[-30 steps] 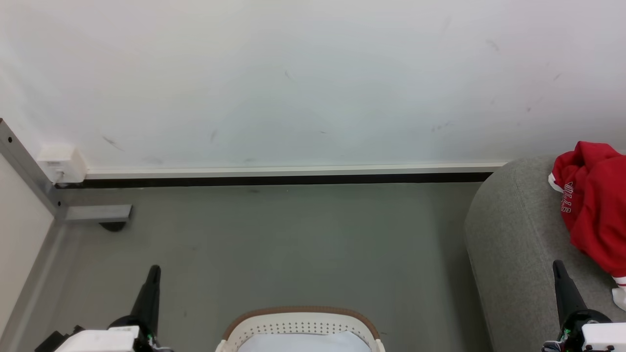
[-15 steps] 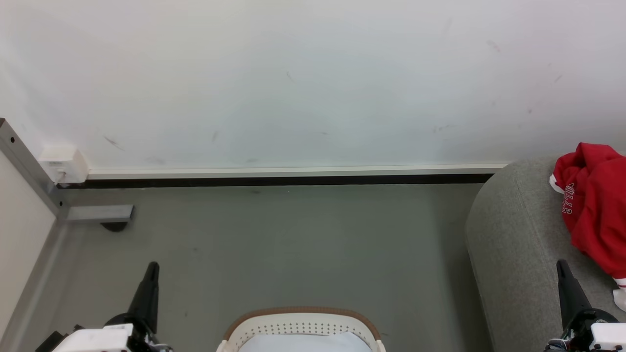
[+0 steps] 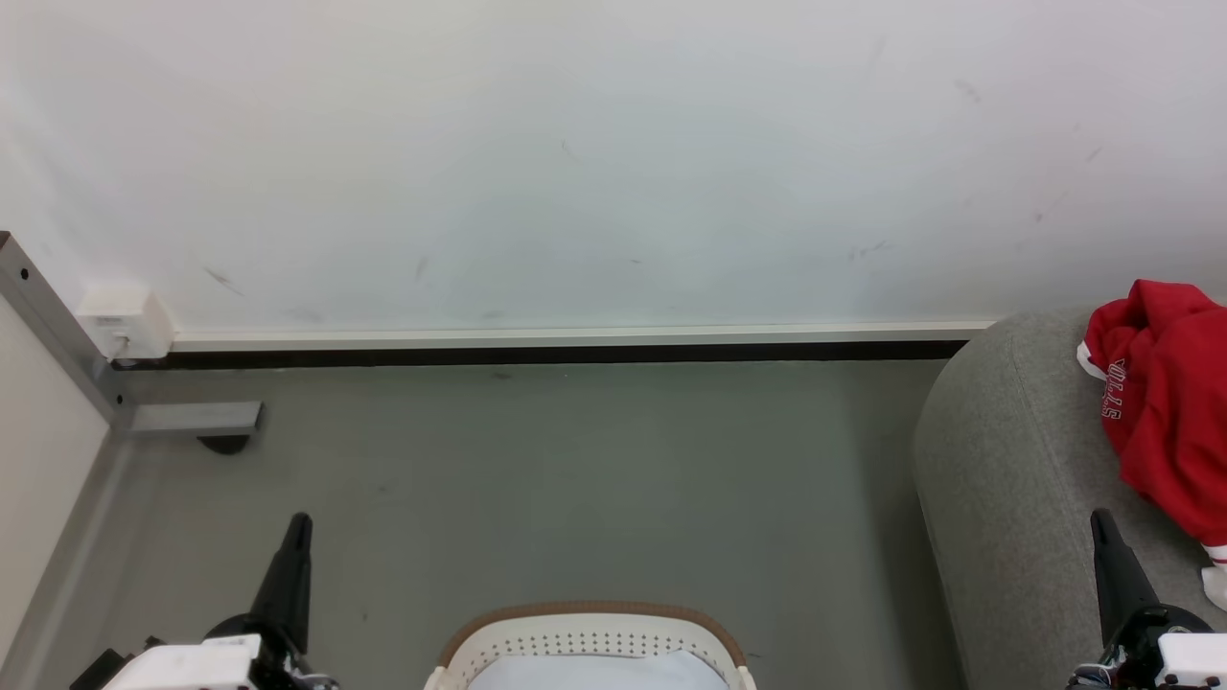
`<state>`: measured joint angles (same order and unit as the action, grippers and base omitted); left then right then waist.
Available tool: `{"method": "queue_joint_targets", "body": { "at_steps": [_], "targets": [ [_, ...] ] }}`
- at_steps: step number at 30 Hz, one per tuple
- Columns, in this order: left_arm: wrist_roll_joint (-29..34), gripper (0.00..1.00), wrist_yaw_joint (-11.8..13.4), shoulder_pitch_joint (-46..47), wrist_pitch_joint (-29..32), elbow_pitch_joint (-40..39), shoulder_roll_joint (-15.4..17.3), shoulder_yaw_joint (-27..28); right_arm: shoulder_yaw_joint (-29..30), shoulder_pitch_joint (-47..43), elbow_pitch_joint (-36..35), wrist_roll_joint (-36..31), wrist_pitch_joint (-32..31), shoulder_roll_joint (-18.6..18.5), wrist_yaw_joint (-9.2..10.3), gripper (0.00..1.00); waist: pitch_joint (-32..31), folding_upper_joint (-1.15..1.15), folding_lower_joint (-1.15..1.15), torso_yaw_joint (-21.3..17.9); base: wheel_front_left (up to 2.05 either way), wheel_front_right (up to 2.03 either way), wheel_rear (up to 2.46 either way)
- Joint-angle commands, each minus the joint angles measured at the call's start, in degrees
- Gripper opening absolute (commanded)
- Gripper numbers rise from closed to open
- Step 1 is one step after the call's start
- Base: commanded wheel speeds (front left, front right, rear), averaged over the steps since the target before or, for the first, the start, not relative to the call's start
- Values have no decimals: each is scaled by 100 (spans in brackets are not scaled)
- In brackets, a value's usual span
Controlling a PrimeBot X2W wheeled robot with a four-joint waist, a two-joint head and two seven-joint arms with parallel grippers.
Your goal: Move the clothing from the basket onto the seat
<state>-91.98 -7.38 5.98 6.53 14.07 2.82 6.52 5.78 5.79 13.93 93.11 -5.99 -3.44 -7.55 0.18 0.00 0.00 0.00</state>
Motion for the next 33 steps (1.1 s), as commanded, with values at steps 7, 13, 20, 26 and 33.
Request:
{"method": "queue_joint_targets", "body": {
  "at_steps": [7, 13, 20, 26, 33],
  "targets": [
    [-77, 0, -25, 50, 23, 0, 8, 14, 26, 64, 13, -24, -17, 10, 12, 0, 0, 0, 0, 0, 0, 0, 0],
    [-77, 0, -25, 50, 23, 0, 8, 14, 31, 65, 13, -26, -23, 14, 12, 0, 0, 0, 0, 0, 0, 0, 0],
    [-77, 0, -25, 50, 22, 0, 8, 14, 38, 66, 14, -30, -30, 19, 12, 0, 0, 0, 0, 0, 0, 0, 0],
    [-78, 0, -25, 50, 22, 0, 8, 13, 44, 67, 14, -37, -37, 23, 12, 0, 0, 0, 0, 0, 0, 0, 0],
    [-78, 0, -25, 50, 22, 0, 8, 13, 48, 67, 14, -43, -30, 27, 12, 0, 0, 0, 0, 0, 0, 0, 0]
  ]
}}
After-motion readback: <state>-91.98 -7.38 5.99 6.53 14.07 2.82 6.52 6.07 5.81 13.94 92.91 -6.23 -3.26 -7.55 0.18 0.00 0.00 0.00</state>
